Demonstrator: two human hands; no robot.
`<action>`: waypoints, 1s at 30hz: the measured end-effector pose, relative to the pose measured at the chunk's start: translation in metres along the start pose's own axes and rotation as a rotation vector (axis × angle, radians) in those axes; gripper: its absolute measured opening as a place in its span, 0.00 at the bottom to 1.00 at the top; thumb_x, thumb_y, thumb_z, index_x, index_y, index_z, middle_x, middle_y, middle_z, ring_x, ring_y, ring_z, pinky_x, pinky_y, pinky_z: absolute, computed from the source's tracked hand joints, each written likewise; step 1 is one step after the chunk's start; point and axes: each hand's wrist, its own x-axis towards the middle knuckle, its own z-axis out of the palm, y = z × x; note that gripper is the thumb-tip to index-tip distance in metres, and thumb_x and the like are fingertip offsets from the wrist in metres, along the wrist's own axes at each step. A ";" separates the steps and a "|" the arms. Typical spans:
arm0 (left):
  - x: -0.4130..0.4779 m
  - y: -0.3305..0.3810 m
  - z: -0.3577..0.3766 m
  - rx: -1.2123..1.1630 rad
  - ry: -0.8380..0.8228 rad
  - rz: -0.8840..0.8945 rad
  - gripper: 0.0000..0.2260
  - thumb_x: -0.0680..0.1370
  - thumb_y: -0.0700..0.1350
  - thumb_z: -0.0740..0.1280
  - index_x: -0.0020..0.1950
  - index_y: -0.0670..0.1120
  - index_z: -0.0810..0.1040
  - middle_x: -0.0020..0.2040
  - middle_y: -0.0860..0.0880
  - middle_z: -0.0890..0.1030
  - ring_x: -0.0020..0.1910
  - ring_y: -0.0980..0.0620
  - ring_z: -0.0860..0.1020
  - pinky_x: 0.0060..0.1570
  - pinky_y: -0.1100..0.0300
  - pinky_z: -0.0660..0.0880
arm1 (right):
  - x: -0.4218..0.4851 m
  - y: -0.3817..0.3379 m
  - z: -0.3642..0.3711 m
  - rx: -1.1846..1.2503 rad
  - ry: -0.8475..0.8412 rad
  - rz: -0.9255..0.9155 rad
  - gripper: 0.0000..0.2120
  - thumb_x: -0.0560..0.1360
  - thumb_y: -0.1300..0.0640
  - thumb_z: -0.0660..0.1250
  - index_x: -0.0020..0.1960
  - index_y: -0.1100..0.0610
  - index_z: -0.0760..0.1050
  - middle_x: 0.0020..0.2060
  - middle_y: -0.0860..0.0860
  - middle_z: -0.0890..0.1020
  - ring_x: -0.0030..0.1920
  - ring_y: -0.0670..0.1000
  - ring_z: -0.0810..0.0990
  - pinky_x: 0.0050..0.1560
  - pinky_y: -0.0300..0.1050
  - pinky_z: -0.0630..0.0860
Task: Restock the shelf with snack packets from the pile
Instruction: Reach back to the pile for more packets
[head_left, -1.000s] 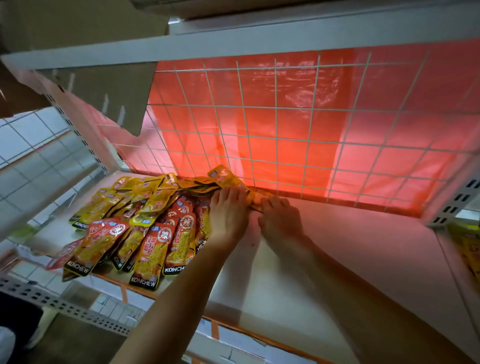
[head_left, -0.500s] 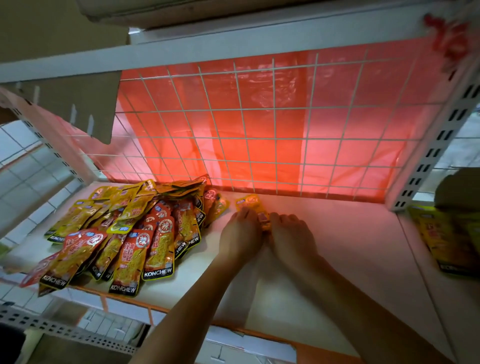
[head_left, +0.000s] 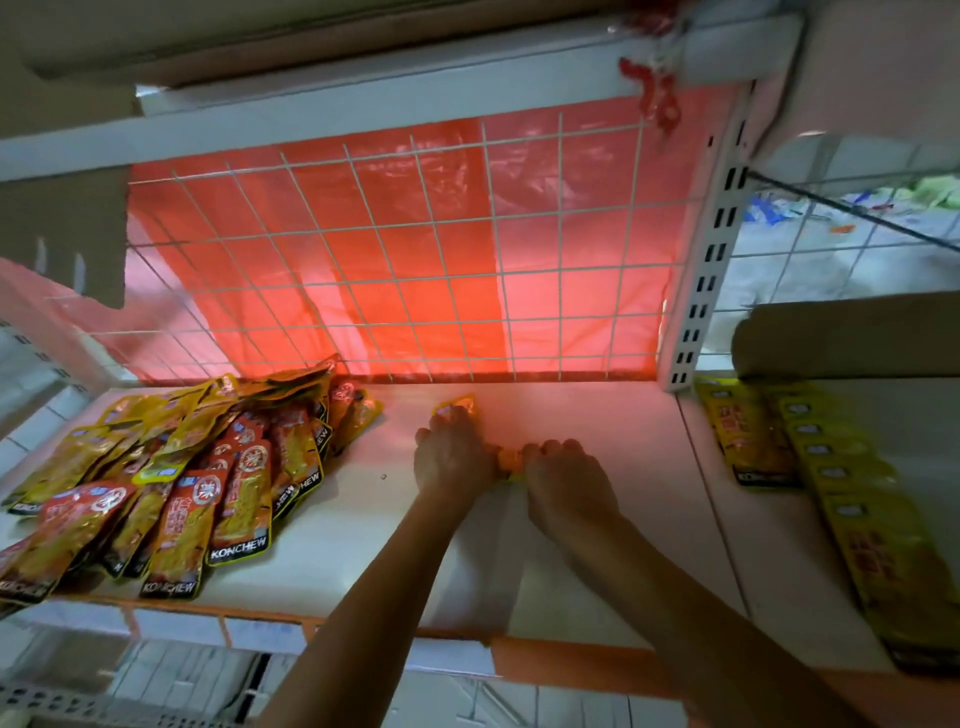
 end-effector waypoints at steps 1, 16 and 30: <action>-0.004 0.006 -0.002 -0.042 0.031 0.018 0.16 0.79 0.47 0.59 0.65 0.41 0.68 0.60 0.39 0.76 0.58 0.39 0.75 0.54 0.51 0.71 | -0.003 0.006 -0.002 0.001 0.020 0.020 0.15 0.76 0.63 0.57 0.63 0.58 0.69 0.58 0.57 0.76 0.58 0.59 0.73 0.54 0.50 0.71; -0.049 0.102 0.031 -0.312 -0.064 -0.054 0.20 0.79 0.57 0.62 0.66 0.48 0.72 0.60 0.48 0.80 0.56 0.47 0.79 0.54 0.55 0.75 | -0.034 0.102 -0.025 0.573 0.192 0.468 0.10 0.79 0.57 0.58 0.58 0.61 0.68 0.53 0.60 0.79 0.54 0.62 0.77 0.46 0.48 0.69; -0.052 0.143 0.037 -0.515 -0.093 -0.017 0.14 0.78 0.52 0.64 0.60 0.47 0.73 0.55 0.46 0.81 0.54 0.45 0.78 0.49 0.56 0.72 | -0.052 0.147 -0.049 0.816 0.322 0.509 0.09 0.75 0.57 0.62 0.54 0.56 0.72 0.43 0.53 0.78 0.47 0.57 0.78 0.45 0.46 0.70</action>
